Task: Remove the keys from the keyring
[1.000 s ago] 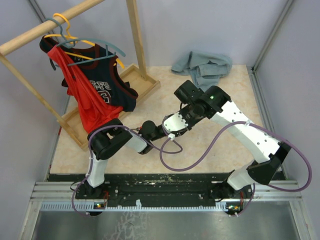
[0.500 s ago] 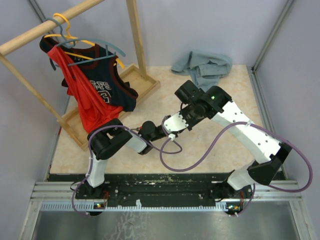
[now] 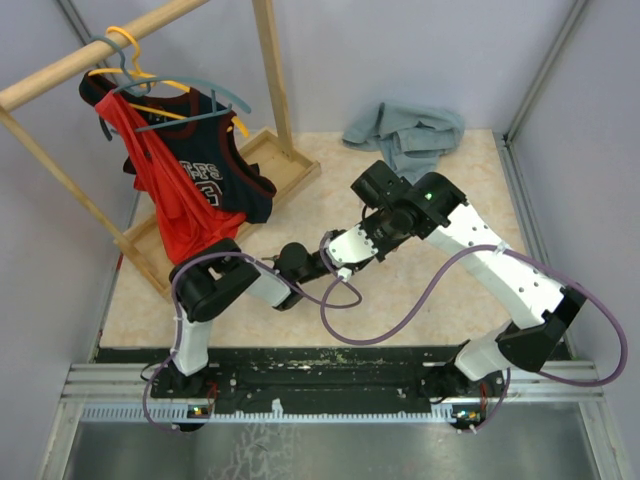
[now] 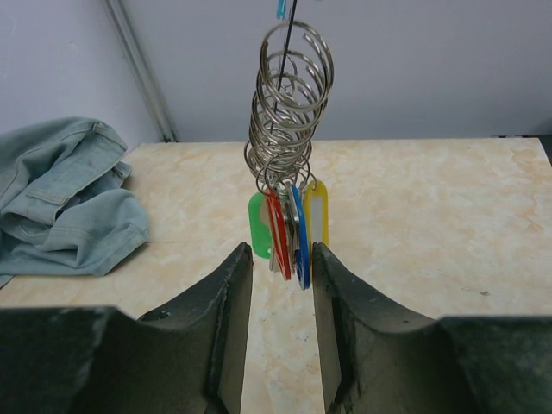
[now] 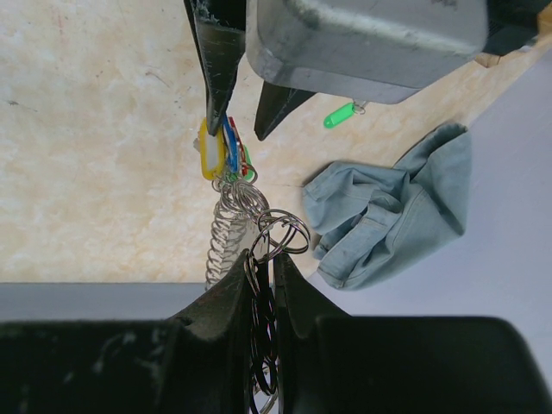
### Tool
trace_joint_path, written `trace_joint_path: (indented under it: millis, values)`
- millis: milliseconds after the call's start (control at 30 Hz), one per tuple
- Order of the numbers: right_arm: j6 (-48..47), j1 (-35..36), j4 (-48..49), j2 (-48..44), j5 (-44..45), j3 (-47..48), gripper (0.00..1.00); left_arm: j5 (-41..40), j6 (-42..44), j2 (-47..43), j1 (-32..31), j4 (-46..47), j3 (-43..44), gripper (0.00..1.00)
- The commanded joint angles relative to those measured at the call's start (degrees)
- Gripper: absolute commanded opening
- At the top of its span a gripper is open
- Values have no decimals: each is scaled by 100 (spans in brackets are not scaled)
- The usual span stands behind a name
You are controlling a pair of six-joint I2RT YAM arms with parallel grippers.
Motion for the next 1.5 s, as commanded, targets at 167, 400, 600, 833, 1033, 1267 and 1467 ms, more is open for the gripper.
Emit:
trace_joint_path:
  millis: [167, 400, 600, 833, 1033, 1267, 1467]
  values:
    - [56, 76, 127, -220, 11, 148, 0, -15, -295, -348, -28, 1565, -53, 42]
    - [64, 78, 131, -230, -1, 124, 0, -6, -322, -336, -26, 1568, -55, 36]
    - [64, 71, 129, -230, -14, 104, 0, -14, -344, -395, -25, 1565, -88, 34]
    - [74, 75, 127, -228, -35, 79, 0, 52, -311, -432, -18, 1567, -135, 13]
    - [90, 70, 138, -251, -30, 62, 0, 74, -244, -534, -16, 1566, -247, 0]
    - [228, 38, 201, -347, -317, 16, 0, 65, -567, -834, 50, 1567, -665, 0]
    - [317, -81, 388, -468, -657, -297, 0, 338, -1394, -1191, 245, 1407, -1084, 0]
